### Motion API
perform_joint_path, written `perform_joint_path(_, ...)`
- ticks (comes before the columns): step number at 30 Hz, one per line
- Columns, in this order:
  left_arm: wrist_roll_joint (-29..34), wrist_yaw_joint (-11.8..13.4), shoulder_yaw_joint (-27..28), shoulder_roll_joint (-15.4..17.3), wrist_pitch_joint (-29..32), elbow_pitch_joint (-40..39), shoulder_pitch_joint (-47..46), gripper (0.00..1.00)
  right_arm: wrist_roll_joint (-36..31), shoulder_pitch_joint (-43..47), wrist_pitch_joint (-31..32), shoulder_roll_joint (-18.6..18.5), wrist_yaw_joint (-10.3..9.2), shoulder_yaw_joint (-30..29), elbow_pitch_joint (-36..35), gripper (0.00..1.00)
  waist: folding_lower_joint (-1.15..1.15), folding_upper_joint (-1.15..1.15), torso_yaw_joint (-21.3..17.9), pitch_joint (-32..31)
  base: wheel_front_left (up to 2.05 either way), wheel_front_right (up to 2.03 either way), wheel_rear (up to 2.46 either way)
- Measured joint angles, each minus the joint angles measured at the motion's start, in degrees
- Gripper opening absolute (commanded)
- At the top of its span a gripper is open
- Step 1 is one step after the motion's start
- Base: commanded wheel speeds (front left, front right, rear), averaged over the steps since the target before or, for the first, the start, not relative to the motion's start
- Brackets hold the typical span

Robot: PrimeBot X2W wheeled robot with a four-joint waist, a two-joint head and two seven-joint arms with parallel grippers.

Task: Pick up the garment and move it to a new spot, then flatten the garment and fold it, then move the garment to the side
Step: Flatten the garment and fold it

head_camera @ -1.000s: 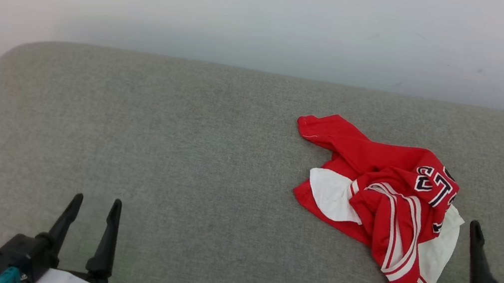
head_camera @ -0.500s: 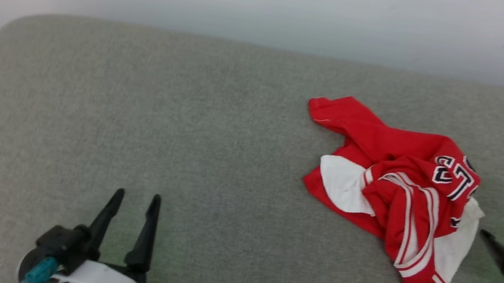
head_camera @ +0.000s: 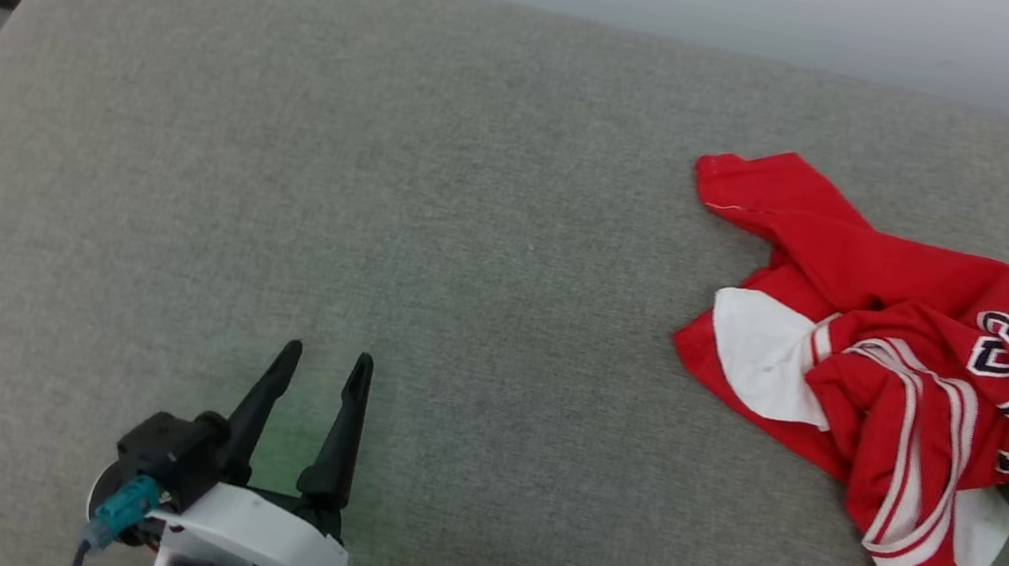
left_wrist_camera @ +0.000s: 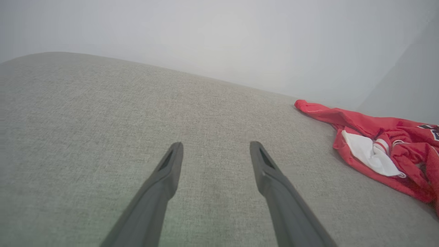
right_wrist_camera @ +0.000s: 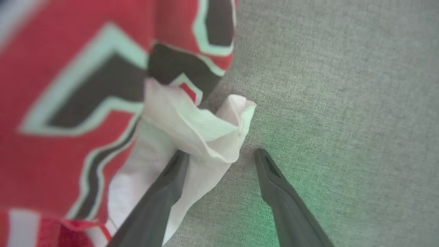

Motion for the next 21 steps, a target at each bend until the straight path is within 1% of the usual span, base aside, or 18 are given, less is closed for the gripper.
perform_joint_path(2,-0.1,0.0,0.2,-0.1,0.0,0.0,-0.1,1.00,0.2,-0.1,-0.1,-0.5,0.01,0.1,0.0,0.10,0.00,0.00,0.4,0.5,0.00,0.00,0.00)
perform_joint_path(3,-0.1,0.0,0.3,-0.1,0.0,0.0,-0.2,1.00,0.4,-0.1,-0.4,-0.7,0.01,0.1,-0.1,0.00,0.00,0.00,0.5,0.7,0.00,0.00,0.00)
perform_joint_path(8,-0.1,0.0,1.6,-0.2,0.0,0.0,0.0,1.00,2.2,0.1,-2.4,-1.6,0.02,-0.4,-0.7,0.00,0.00,0.00,-0.4,0.9,0.00,0.00,0.00)
perform_joint_path(10,-0.1,0.0,1.7,-0.2,0.0,-0.1,-0.1,1.00,2.8,0.8,-3.5,-2.0,0.03,-1.7,-0.8,0.00,0.00,0.00,-1.2,0.8,0.00,0.00,0.00)
perform_joint_path(15,0.1,0.0,1.9,-0.2,0.0,-0.7,-0.4,1.00,3.3,4.0,-5.9,-4.4,0.02,-7.1,-1.1,0.00,0.00,0.00,-3.1,0.8,0.00,0.00,0.00)
perform_joint_path(19,0.2,0.0,2.0,0.4,0.0,-1.1,-0.7,1.00,3.4,7.3,-7.7,-4.4,0.02,-12.7,-1.8,0.00,0.00,0.00,-4.6,1.0,0.00,0.00,0.00)
perform_joint_path(21,0.2,0.0,2.1,0.8,0.0,-1.2,-0.8,1.00,2.8,8.5,-9.5,-3.7,0.02,-16.2,-1.6,0.00,0.00,0.00,-5.3,1.1,0.00,0.00,0.00)
